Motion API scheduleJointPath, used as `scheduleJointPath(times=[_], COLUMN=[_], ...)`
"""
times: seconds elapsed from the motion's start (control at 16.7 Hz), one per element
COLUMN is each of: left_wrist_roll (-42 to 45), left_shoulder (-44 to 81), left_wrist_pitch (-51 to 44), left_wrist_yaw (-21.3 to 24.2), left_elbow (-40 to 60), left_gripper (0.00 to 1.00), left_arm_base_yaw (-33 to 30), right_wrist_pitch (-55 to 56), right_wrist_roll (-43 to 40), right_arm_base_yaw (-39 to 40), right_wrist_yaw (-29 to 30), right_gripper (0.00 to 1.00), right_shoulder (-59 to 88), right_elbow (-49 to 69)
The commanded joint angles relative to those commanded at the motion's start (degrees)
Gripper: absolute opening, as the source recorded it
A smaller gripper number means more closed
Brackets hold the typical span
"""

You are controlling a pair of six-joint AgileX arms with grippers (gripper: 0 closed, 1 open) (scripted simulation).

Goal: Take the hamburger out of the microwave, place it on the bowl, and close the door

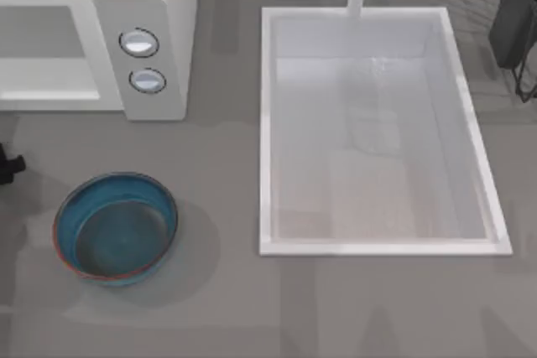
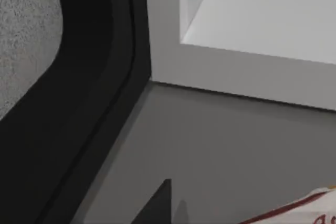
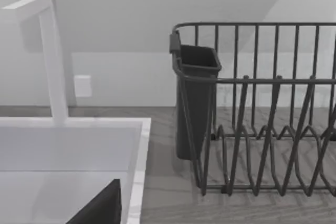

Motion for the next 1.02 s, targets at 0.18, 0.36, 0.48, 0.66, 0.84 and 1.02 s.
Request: scheduleJointPath(times=[0.18,0.36,0.48,0.66,0.84,1.02], left_wrist_roll=[0.4,0.6,0.6,0.6,0.6,0.6], left_shoulder=[-2.8,-3.8,-3.8,-4.4,-9.7,-18.1], left_wrist_pitch=[6.2,8.3,8.3,7.4,1.9,-7.1], left_wrist_yaw=[1.4,1.9,1.9,1.8,1.7,1.6], left_elbow=[-7.6,-9.8,-9.8,-9.4,-9.1,-8.7], left_gripper=[0.0,0.0,0.0,0.0,0.0,0.0], left_arm_base_yaw=[1.5,2.0,2.0,1.7,1.7,1.7], right_wrist_pitch=[0.0,0.0,0.0,0.0,0.0,0.0], right_wrist_roll=[0.0,0.0,0.0,0.0,0.0,0.0], right_arm_base_yaw=[0.0,0.0,0.0,0.0,0.0,0.0], right_wrist_yaw=[0.0,0.0,0.0,0.0,0.0,0.0], right_gripper=[1.0,1.0,1.0,1.0,1.0,1.0], right_shoulder=[0.0,0.0,0.0,0.0,0.0,0.0], right_elbow=[0.0,0.0,0.0,0.0,0.0,0.0])
